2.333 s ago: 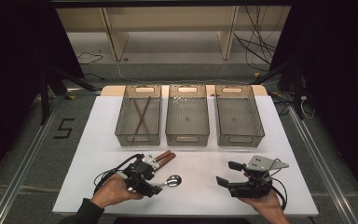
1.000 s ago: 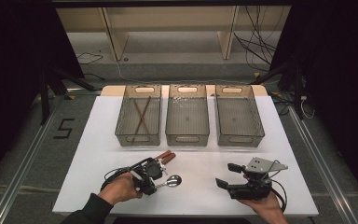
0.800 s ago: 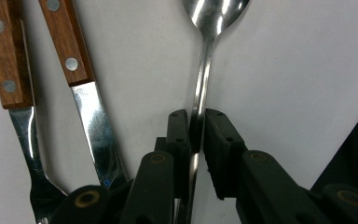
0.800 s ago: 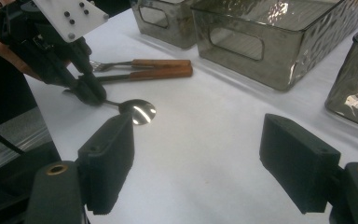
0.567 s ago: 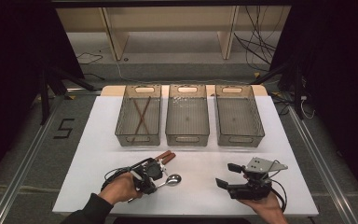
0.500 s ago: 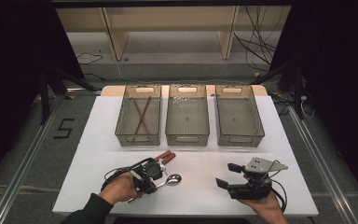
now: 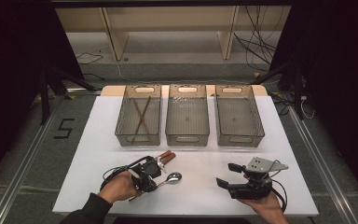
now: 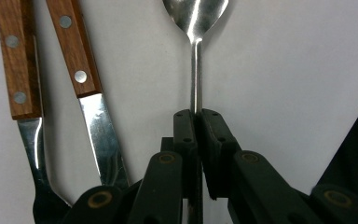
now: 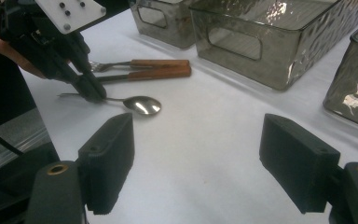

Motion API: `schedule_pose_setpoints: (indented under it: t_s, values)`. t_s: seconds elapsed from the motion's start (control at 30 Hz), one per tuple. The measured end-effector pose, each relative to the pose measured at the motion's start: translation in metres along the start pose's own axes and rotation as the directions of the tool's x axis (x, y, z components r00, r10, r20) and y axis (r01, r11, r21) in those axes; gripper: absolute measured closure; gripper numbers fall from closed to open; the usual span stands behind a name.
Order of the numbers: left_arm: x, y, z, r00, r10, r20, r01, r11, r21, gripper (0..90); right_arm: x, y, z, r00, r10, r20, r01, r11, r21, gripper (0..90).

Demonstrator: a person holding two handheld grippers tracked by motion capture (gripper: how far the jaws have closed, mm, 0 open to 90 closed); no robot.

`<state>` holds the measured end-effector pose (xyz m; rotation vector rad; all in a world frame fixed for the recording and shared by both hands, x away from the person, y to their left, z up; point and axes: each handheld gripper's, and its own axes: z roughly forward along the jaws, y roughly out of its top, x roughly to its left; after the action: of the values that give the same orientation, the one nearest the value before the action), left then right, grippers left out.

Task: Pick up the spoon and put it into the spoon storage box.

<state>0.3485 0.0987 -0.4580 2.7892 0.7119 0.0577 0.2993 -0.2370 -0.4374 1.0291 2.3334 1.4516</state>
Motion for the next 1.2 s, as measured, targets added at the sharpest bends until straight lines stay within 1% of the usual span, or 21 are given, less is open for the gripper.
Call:
schedule_pose_setpoints:
  t_s: [0.1, 0.23, 0.37, 0.4, 0.43, 0.47, 0.53, 0.67, 0.77, 0.8, 0.83, 0.87, 0.9, 0.93, 1.0, 1.07, 1.1, 1.17, 1.2]
  values:
    - [0.001, 0.000, -0.002, 1.0000, 0.002, -0.001, -0.002, 1.0000, -0.006, 84.6, 0.000, 0.000, 0.000, 1.0000, 0.000, -0.001, 0.000, 1.000, 0.001, 27.1]
    - [0.003, 0.000, -0.005, 0.9999, -0.010, -0.004, 0.010, 0.9997, -0.022, 84.6, 0.000, 0.000, 0.000, 1.0000, 0.001, 0.000, -0.001, 1.000, -0.001, 27.1]
    - [0.005, -0.001, -0.012, 0.9997, -0.022, 0.003, 0.023, 0.9979, -0.061, 84.6, 0.000, 0.000, 0.000, 1.0000, 0.002, 0.000, -0.002, 1.000, -0.002, 27.0]
    - [0.006, 0.000, -0.014, 0.9998, -0.018, 0.005, 0.018, 0.9978, -0.063, 84.6, 0.000, 0.000, 0.000, 1.0000, 0.002, 0.000, -0.002, 1.000, -0.002, 27.1]
    - [0.006, 0.000, -0.017, 0.9996, -0.026, 0.007, 0.027, 0.9969, -0.074, 84.5, 0.000, 0.000, 0.000, 1.0000, 0.002, 0.001, -0.002, 1.000, -0.003, 27.0]
    - [0.007, 0.000, -0.020, 0.9998, -0.019, 0.003, 0.019, 0.9966, -0.081, 84.6, 0.000, 0.000, 0.000, 1.0000, 0.002, 0.002, -0.002, 1.000, -0.005, 27.1]
    - [0.009, 0.001, -0.026, 0.9996, -0.027, 0.002, 0.027, 0.9937, -0.108, 84.6, 0.000, 0.000, 0.000, 1.0000, -0.001, 0.002, 0.001, 1.000, -0.009, 27.0]
    - [0.013, 0.004, -0.039, 0.9990, -0.045, 0.003, 0.045, 0.9866, -0.157, 84.6, 0.001, 0.000, -0.001, 1.0000, 0.001, 0.002, -0.001, 1.000, -0.013, 27.0]
    - [0.017, 0.009, -0.049, 0.9991, -0.042, -0.004, 0.041, 0.9819, -0.185, 84.6, 0.001, 0.000, -0.001, 1.0000, 0.005, 0.000, -0.005, 1.000, -0.016, 27.1]
    - [0.018, 0.012, -0.052, 0.9989, -0.047, -0.010, 0.044, 0.9787, -0.201, 84.6, 0.001, 0.000, -0.001, 1.0000, 0.004, 0.000, -0.004, 1.000, -0.016, 27.0]
    - [0.020, 0.016, -0.055, 0.9986, -0.050, -0.014, 0.046, 0.9761, -0.212, 84.6, 0.001, 0.000, -0.001, 1.0000, 0.005, 0.000, -0.005, 1.000, -0.016, 27.0]
    - [0.021, 0.019, -0.058, 0.9981, -0.060, -0.013, 0.055, 0.9719, -0.229, 84.6, 0.001, 0.000, -0.001, 1.0000, 0.005, -0.001, -0.005, 1.000, -0.017, 27.0]
    - [0.024, 0.023, -0.061, 0.9984, -0.055, -0.013, 0.050, 0.9704, -0.236, 84.6, 0.001, 0.001, -0.001, 1.0000, 0.005, -0.001, -0.005, 1.000, -0.017, 27.0]
    - [0.026, 0.027, -0.064, 0.9981, -0.060, -0.013, 0.055, 0.9668, -0.249, 84.6, 0.001, 0.001, -0.001, 1.0000, 0.003, -0.001, -0.003, 1.000, -0.017, 27.0]
    - [0.031, 0.035, -0.070, 0.9980, -0.061, -0.012, 0.056, 0.9636, -0.261, 84.6, 0.001, 0.001, -0.001, 1.0000, 0.003, -0.003, -0.003, 1.000, -0.019, 27.1]
    - [0.037, 0.043, -0.075, 0.9973, -0.073, -0.006, 0.069, 0.9568, -0.283, 84.6, 0.001, 0.000, -0.001, 1.0000, 0.003, -0.003, -0.003, 1.000, -0.018, 27.0]
    - [0.040, 0.048, -0.077, 0.9962, -0.088, 0.002, 0.084, 0.9516, -0.295, 84.6, 0.001, 0.000, -0.001, 1.0000, 0.002, -0.005, -0.002, 1.000, -0.019, 27.0]
    - [0.047, 0.057, -0.081, 0.9953, -0.097, 0.003, 0.093, 0.9467, -0.308, 84.6, 0.000, 0.000, -0.002, 1.0000, 0.005, -0.004, -0.005, 1.000, -0.017, 27.0]
    - [0.050, 0.062, -0.082, 0.9942, -0.107, 0.008, 0.105, 0.9439, -0.313, 84.6, 0.000, 0.000, -0.002, 1.0000, 0.004, -0.005, -0.004, 1.000, -0.018, 27.0]
